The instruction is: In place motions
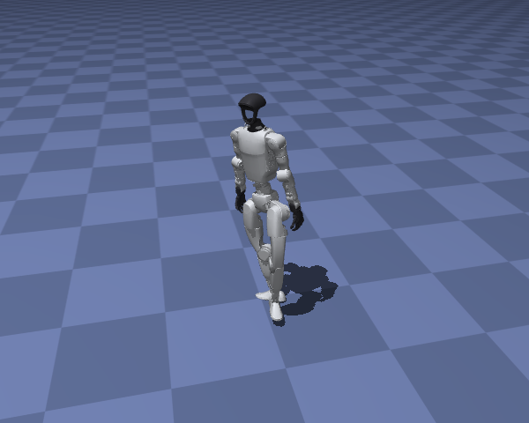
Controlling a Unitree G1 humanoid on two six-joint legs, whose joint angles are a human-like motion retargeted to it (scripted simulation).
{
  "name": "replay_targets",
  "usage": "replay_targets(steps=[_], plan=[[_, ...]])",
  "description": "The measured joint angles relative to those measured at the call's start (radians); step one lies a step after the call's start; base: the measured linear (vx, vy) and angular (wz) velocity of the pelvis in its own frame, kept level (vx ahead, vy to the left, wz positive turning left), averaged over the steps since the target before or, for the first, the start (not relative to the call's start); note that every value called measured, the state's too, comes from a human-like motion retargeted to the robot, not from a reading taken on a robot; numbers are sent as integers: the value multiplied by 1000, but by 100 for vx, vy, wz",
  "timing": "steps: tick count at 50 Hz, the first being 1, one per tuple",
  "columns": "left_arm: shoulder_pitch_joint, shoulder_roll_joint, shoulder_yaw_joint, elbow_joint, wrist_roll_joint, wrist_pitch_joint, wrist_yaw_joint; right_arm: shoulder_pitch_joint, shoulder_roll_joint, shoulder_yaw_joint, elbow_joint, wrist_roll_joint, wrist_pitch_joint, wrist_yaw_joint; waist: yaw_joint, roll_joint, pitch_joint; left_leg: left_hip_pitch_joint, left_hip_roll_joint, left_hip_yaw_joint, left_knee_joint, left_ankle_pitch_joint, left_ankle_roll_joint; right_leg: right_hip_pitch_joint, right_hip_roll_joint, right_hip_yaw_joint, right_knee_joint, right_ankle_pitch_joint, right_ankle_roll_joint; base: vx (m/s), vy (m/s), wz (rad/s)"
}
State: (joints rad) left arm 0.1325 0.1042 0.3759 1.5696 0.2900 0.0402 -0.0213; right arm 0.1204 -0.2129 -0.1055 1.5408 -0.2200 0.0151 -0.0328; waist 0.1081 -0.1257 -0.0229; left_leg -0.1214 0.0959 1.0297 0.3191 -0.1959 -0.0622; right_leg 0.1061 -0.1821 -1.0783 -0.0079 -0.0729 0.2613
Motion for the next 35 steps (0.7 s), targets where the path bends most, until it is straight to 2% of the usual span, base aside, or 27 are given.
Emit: replay_targets(steps=[3, 5, 8, 12, 18, 22, 25, 27, 29, 31, 35], plan=[[6, -20, 38, -14, -14, -3, 15, -28, 3, 16, -45, -14, 1, 13, 44, -1, -8, 51, -12, 147, -76, 98, -19, -6, 6, -50, 14, 27, 0, 3, 28, 112], [6, -39, 74, -19, -47, -4, 40, -45, 6, 26, -94, -20, 3, 21, 67, 0, -9, 28, -28, 79, -117, 135, -9, 4, 10, -78, 22, 50, 1, 10, 22, 86], [4, -58, 130, -11, -120, -7, 67, -66, 20, 51, -169, -9, -8, 26, 90, 7, -13, 12, -47, 9, -136, 118, 1, 32, 16, -108, 36, 84, 1, 16, 21, 65], [7, -64, 181, -14, -166, -8, 74, -91, 39, 76, -233, 3, -20, 35, 126, 5, -12, 44, -84, -56, -180, 100, -22, 88, 23, -144, 35, 115, 0, 22, 24, 50], [10, -43, 175, -29, -148, -4, 80, -92, 61, 102, -267, -23, -31, 33, 153, 14, -41, 74, -121, -151, -239, 73, -25, 164, 30, -175, 70, 206, -16, 26, 20, 68], [-23, -27, 163, -38, -136, 1, 59, -79, 73, 121, -249, -40, -32, 34, 80, 61, -58, 64, -86, -249, -230, 54, -3, 192, 32, -76, 177, 355, -47, 22, 12, 157], [-71, -16, 126, -43, -114, 5, 32, -58, 81, 117, -216, -25, -26, 39, -2, 93, -62, 39, -66, -376, -220, 53, 19, 169, 17, 27, 312, 427, -70, 15, 9, 242], [-109, -11, 96, -60, -83, 0, 10, -49, 89, 105, -192, -8, -24, 45, -24, 113, -60, 8, -41, -436, -220, 68, 30, 93, 28, 142, 396, 405, 1, -3, -11, 185], [-151, 0, 65, -80, -68, -6, -14, -55, 98, 95, -168, 2, -20, 49, -16, 119, -73, -63, 12, -446, -217, 104, 28, -56, 109, 318, 428, 368, 1, -20, -37, 112], [-177, 3, 30, -97, -57, -12, -33, -52, 104, 90, -143, 4, -14, 50, -14, 102, -74, -91, 9, -457, -206, 110, 33, -118, 161, 445, 417, 328, 1, 9, -16, 133], [-189, -2, -35, -128, -32, -20, -51, -35, 105, 104, -114, -8, -6, 55, -63, 79, -30, -54, -62, -535, -203, 96, 62, -121, 133, 556, 371, 213, 1, 26, 14, 198]])
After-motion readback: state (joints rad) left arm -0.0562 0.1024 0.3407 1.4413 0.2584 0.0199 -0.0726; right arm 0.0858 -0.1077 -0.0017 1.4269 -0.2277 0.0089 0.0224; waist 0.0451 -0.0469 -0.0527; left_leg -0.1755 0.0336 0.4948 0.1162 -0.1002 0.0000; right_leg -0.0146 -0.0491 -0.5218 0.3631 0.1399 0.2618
